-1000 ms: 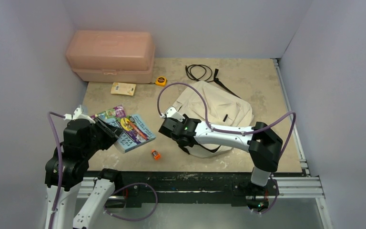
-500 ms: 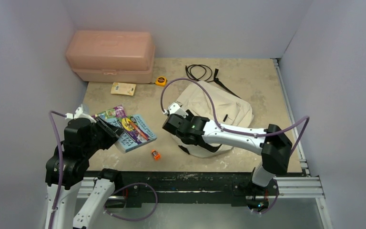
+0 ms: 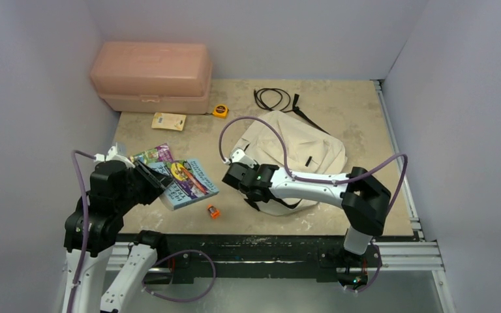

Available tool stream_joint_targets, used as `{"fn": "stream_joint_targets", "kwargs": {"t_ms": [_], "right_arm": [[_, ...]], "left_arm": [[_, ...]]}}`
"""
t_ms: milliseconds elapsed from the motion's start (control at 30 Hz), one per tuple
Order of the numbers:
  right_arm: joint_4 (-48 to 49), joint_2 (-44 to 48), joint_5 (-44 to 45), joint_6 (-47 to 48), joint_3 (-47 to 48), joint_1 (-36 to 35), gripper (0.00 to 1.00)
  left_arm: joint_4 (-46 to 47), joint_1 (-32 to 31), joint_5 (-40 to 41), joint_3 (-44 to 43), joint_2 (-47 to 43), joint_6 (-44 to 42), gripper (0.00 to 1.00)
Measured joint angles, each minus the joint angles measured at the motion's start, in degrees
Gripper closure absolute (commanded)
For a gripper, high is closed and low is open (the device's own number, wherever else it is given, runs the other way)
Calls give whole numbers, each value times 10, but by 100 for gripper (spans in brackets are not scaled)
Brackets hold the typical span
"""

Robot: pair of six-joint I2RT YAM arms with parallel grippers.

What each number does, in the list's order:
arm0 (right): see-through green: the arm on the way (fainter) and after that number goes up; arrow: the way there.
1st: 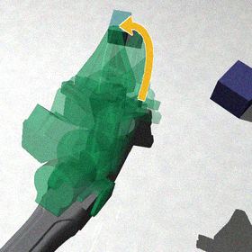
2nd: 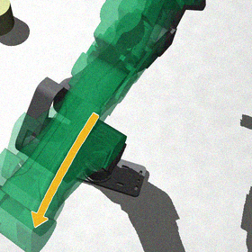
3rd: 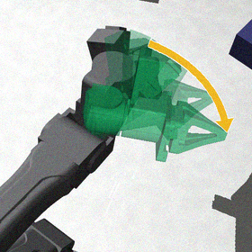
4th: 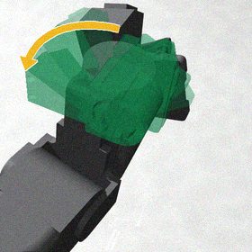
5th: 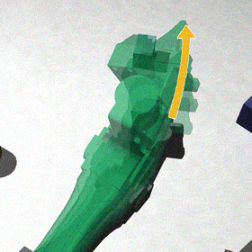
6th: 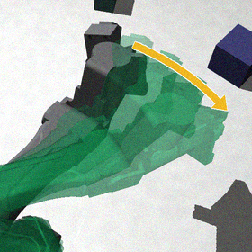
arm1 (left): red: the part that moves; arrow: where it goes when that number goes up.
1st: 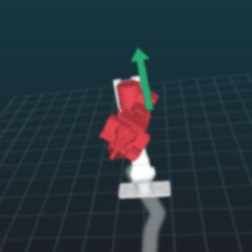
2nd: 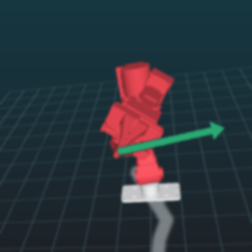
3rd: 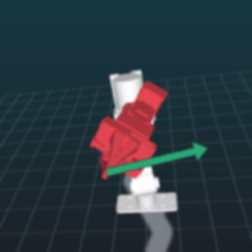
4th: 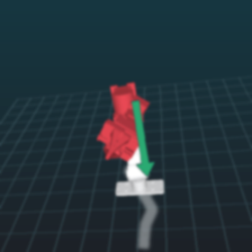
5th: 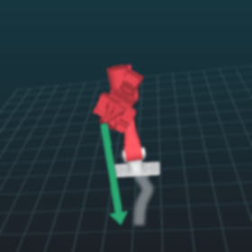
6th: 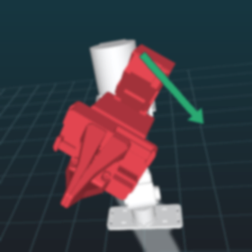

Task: Pack the student bag
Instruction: Place the book in the student bag.

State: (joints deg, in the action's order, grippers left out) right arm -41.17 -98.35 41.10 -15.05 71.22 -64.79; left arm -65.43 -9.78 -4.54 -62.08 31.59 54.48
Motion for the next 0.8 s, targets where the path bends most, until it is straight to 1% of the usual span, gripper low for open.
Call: {"fn": "stream_joint_targets", "kwargs": {"t_ms": [67, 100, 233, 333, 467, 533, 600, 800], "right_arm": [[0, -12, 4, 0, -2, 0, 97], [0, -15, 6, -1, -2, 0, 100], [-3, 1, 14, -4, -2, 1, 100], [-10, 40, -2, -5, 2, 15, 100], [-4, 115, -58, -5, 12, 72, 100], [4, 147, -85, -5, 16, 101, 100], [12, 169, -111, -5, 20, 122, 100], [19, 177, -167, -9, 22, 145, 100]], "left_arm": [[3, 0, -10, 5, 1, 0, 100], [7, 0, -17, 10, 2, 3, 100], [36, 0, -56, 40, 6, 15, 100], [67, 0, -94, 72, 11, 32, 100], [140, -1, -156, 132, 23, 71, 100], [181, -10, -173, 161, 28, 96, 100], [225, -41, -179, 189, 40, 126, 100], [372, -182, -154, 238, 107, 204, 100]]}}
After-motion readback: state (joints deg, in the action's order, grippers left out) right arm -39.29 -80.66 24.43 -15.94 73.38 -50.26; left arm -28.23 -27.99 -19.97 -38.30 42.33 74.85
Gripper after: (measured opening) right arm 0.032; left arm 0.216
